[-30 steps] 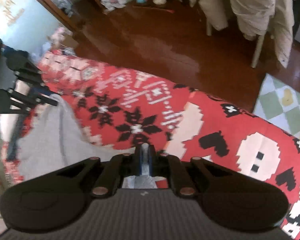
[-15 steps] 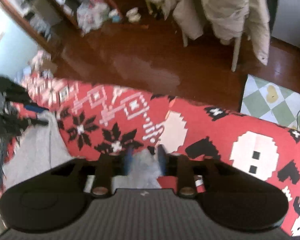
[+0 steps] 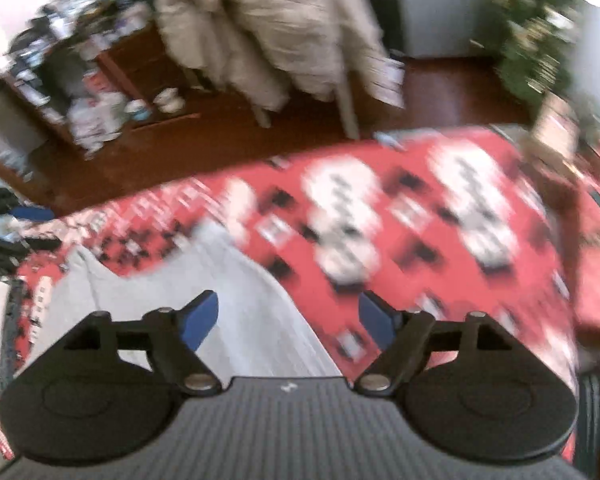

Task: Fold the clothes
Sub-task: 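Open both tools and move them toward the shirt collar, then pinch the shirt edge near the collar with both tools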

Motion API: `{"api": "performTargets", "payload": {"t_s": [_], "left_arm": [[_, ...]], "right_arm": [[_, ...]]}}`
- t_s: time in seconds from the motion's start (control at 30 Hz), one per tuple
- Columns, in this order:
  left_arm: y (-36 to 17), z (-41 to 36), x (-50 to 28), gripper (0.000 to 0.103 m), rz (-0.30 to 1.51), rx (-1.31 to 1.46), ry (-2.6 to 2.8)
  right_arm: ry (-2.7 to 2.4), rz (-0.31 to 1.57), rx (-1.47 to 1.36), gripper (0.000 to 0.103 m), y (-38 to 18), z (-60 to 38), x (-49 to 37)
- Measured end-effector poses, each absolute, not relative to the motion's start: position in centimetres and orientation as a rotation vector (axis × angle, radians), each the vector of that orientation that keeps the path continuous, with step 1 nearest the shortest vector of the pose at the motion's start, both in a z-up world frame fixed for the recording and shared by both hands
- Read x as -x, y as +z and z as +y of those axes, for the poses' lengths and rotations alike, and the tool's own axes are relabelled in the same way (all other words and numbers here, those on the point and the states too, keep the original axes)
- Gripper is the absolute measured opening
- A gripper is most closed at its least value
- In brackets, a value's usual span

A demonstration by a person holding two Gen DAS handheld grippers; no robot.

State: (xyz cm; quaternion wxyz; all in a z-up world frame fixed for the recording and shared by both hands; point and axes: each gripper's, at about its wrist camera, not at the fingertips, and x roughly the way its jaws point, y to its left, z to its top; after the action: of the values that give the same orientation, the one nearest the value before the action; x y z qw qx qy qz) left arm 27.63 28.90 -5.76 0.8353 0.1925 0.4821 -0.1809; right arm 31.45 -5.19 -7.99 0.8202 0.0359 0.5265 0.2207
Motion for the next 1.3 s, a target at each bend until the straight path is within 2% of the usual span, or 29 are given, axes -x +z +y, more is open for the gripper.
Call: {"api": "performTargets", "payload": {"t_s": [0.07,0.13,0.2,0.23,0.3,0.37,0.4,0.5,0.73,0.83,1.3], "left_arm": [[-6.0,26.5,-28.3,0.043,0.998,-0.435,-0.440],[-6.2,24.0,-28.9,0.043,0.975,-0.461,-0.497],[-6.4,21.4,-29.5,0.043,0.949,-0.495,-0.560],[-6.6,19.9,-29.8,0.043,0.933,-0.525,-0.604],[-7.4,17.1,-30.5,0.037,0.919,-0.595,-0.669],[-8.3,14.8,-31.2,0.020,0.915,-0.652,-0.708],[-8.7,13.8,-31.6,0.020,0.914,-0.672,-0.725],[-9.6,11.8,-32.9,0.020,0.913,-0.707,-0.773],[-10.9,9.2,-34.8,0.020,0.946,-0.760,-0.882],[-11.4,8.0,-34.9,0.016,0.965,-0.783,-0.939],[-13.3,6.5,-33.7,0.013,0.992,-1.012,-1.054]], "right_arm": [[0.390,1.144,-0.087,0.081,-8.7,-7.9,-29.0],[0.320,1.156,-0.072,0.075,-9.6,-10.5,-27.0],[0.256,1.161,-0.056,0.060,-10.5,-12.8,-25.3],[0.239,1.167,-0.064,0.058,-10.9,-13.6,-24.8],[0.214,1.170,-0.097,0.050,-11.7,-14.8,-23.9],[0.194,1.151,-0.111,0.044,-12.3,-15.6,-23.4],[0.201,1.141,-0.116,0.038,-12.4,-15.7,-23.2],[0.233,1.107,-0.137,0.028,-12.7,-15.4,-23.0],[0.295,1.113,-0.062,0.027,-13.6,-13.2,-23.3],[0.316,1.114,-0.020,0.025,-13.6,-12.9,-23.1],[0.338,1.132,-0.051,0.025,-13.7,-13.6,-23.0]]}}
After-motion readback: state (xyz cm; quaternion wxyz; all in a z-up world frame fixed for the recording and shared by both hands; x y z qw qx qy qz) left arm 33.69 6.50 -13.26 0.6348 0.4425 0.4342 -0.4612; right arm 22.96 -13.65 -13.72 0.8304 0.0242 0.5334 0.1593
